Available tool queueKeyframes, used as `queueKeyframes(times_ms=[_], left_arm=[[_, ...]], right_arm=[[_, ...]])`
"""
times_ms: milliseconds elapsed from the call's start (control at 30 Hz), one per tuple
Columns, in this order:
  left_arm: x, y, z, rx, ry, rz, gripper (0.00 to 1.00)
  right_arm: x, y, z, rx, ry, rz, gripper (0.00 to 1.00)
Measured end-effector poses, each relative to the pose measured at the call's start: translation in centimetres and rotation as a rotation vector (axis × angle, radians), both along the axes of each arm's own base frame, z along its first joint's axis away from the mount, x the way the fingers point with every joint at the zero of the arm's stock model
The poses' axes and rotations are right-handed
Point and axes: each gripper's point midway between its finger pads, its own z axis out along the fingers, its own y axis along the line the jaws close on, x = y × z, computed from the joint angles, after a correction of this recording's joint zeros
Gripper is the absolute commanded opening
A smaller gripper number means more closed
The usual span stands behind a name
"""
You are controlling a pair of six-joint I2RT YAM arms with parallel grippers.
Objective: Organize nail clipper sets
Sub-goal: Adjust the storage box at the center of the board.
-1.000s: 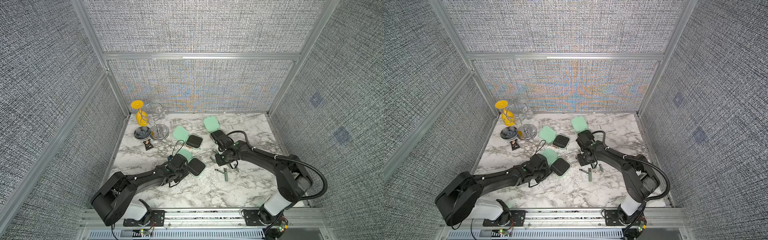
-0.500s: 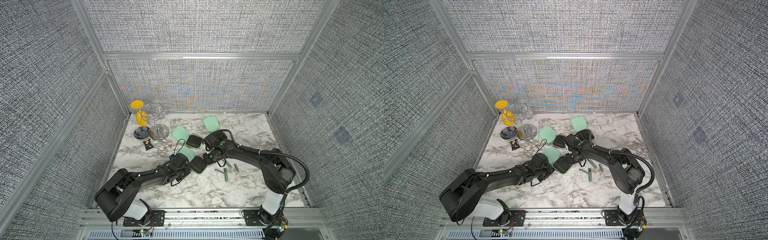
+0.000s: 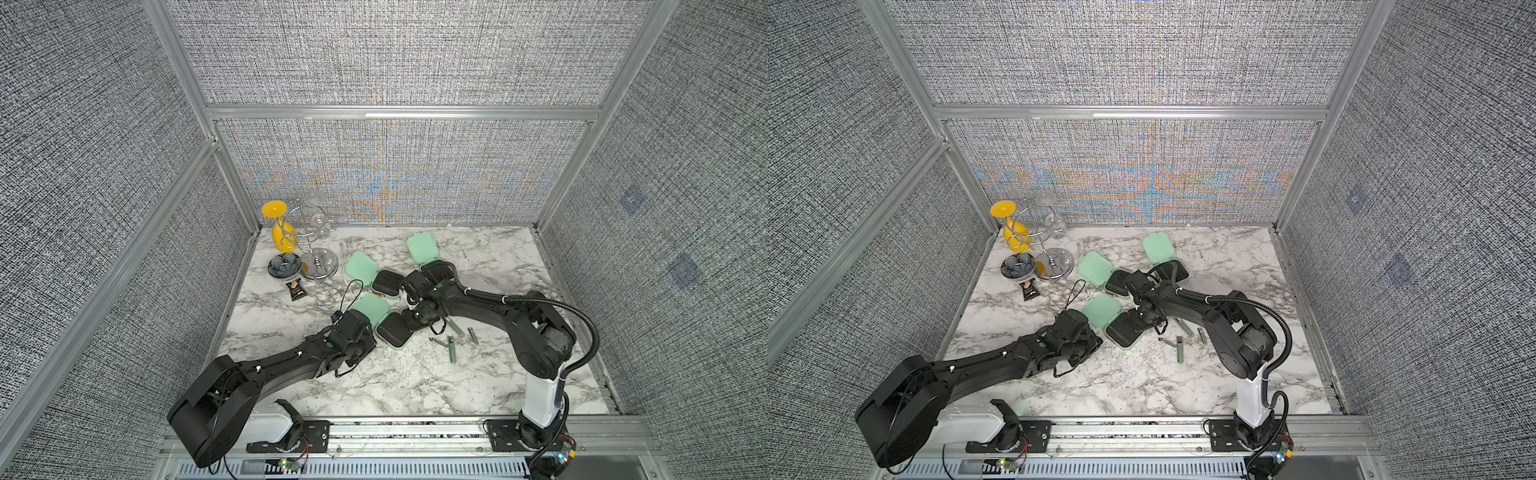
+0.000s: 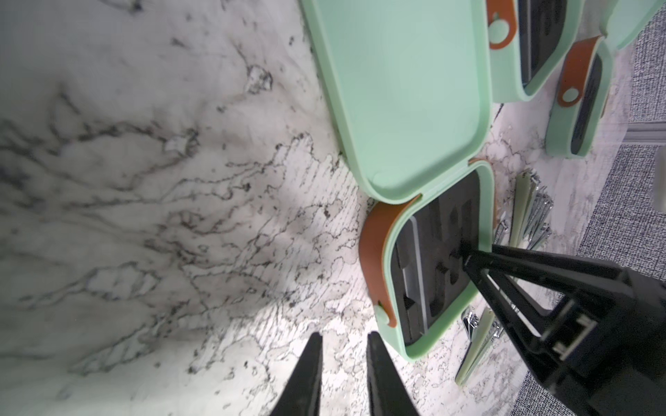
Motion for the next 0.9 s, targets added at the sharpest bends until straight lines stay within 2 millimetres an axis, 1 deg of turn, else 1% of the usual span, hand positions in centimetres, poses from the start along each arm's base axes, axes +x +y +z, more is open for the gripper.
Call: queueKeyframes(times_ms=[167,333,500,767,833,900], left_arm=[[-0.4,0.8,0.5,0.012,-0.011,0.012,0.25],[-0.6,1.6,0.9,0.031,-0.017,0.025,0.25],[-0.8,2.1,0.6,0.059,-0.011,0.022,0.25],[-0.9,2.0,-0.1,0.090,0.000,-0.001,0.26],[-0.9,1.9,-0.2,0.091,0.006,-0.009,0.31],[-0.8,1.8,-0.2,0.096,0.006,-0.015,0.44]], right_arm=[[-0.9,0.0,0.0,0.017,0.014,-0.042,0.31],[-1.8,-0.1,0.4,0.031,0.026,-0.108,0.27],[-2.5,-0.2,1.0,0.044,0.020,-0.186,0.26],[-3.4,-0.6,1.6,0.079,0.011,-0.298,0.26],[-3.4,-0.7,1.9,0.092,0.007,-0.317,0.26],[-3.4,-0.6,2.3,0.104,0.003,-0.328,0.28]])
